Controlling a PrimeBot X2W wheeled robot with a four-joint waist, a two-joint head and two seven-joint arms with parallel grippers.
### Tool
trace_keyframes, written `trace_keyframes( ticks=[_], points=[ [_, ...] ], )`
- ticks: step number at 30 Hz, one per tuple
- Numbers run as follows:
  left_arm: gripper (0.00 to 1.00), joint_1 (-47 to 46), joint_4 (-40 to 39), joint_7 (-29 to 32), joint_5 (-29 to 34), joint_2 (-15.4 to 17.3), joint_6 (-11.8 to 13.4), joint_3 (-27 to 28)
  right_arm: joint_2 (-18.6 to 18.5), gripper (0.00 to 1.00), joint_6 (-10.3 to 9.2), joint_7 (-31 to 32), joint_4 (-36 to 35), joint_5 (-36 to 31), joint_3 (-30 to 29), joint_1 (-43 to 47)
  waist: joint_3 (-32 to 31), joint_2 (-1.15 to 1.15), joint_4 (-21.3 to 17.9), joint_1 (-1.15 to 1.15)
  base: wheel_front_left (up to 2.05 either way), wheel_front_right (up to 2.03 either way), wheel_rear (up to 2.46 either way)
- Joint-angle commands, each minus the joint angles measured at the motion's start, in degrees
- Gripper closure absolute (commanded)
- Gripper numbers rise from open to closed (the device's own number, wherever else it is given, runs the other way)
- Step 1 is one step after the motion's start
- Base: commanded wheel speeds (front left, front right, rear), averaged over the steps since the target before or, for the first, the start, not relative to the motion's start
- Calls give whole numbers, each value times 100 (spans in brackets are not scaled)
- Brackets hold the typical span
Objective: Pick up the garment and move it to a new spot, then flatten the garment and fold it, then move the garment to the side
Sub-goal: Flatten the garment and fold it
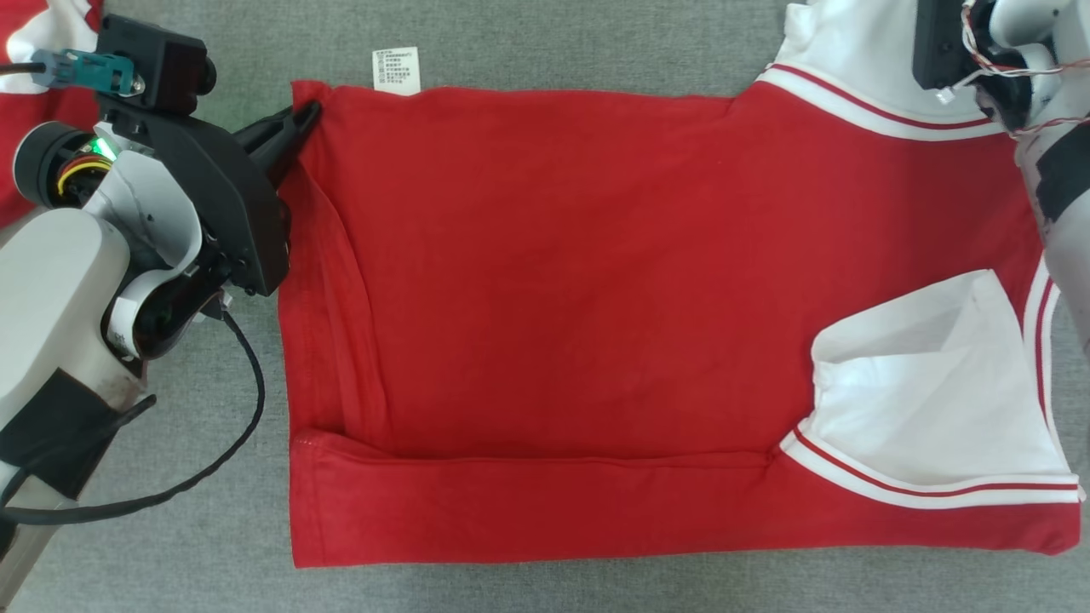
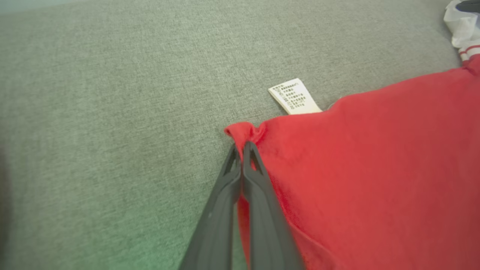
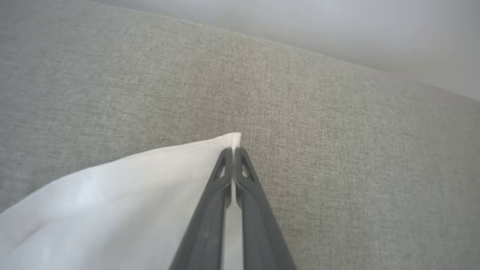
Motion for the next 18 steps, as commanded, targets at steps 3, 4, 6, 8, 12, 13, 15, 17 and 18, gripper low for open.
trace_keyframes(
  ticks=[3, 4, 6, 8, 12, 13, 15, 17, 18],
  points=[
    [100, 95, 37, -108, 9, 25, 37, 31, 55, 100, -15, -473, -127, -98, -64, 17, -103, 0, -87, 0, 0, 0, 0],
    [100, 121, 50, -132, 9, 31, 44, 30, 53, 100, -15, -647, -171, -125, -71, 33, -137, 0, -112, 0, 0, 0, 0],
    [100, 178, 90, -212, -11, 24, 47, 49, 80, 100, -15, -938, -215, -97, -133, 123, -234, 0, -162, 0, 0, 0, 0],
    [100, 249, 117, -291, -28, 42, 49, 65, 110, 100, -15, -1213, -259, -35, -157, 221, -344, 0, -227, 0, 0, 0, 0],
    [100, 426, 158, -449, -55, 43, 98, 81, 99, 100, -15, -1789, -406, 69, -24, 515, -587, 0, -345, 0, 0, 0, 0],
    [100, 483, 158, -464, -71, 36, 109, 80, 89, 100, -15, -1934, -450, 121, 20, 618, -644, 0, -369, 0, 0, 0, 0],
    [100, 606, 149, -533, -93, 49, 141, 79, 74, 100, -15, -2253, -585, 277, 109, 859, -759, 0, -427, 0, 0, 0, 0],
    [100, 738, 142, -593, -96, 79, 153, 60, 37, 100, -15, -2574, -766, 416, 238, 1144, -882, 0, -478, 0, 0, 0, 0],
    [100, 785, 137, -625, -106, 88, 157, 63, 1, 100, -15, -2729, -869, 525, 287, 1296, -937, 0, -494, 0, 0, 0, 0]
  ],
)
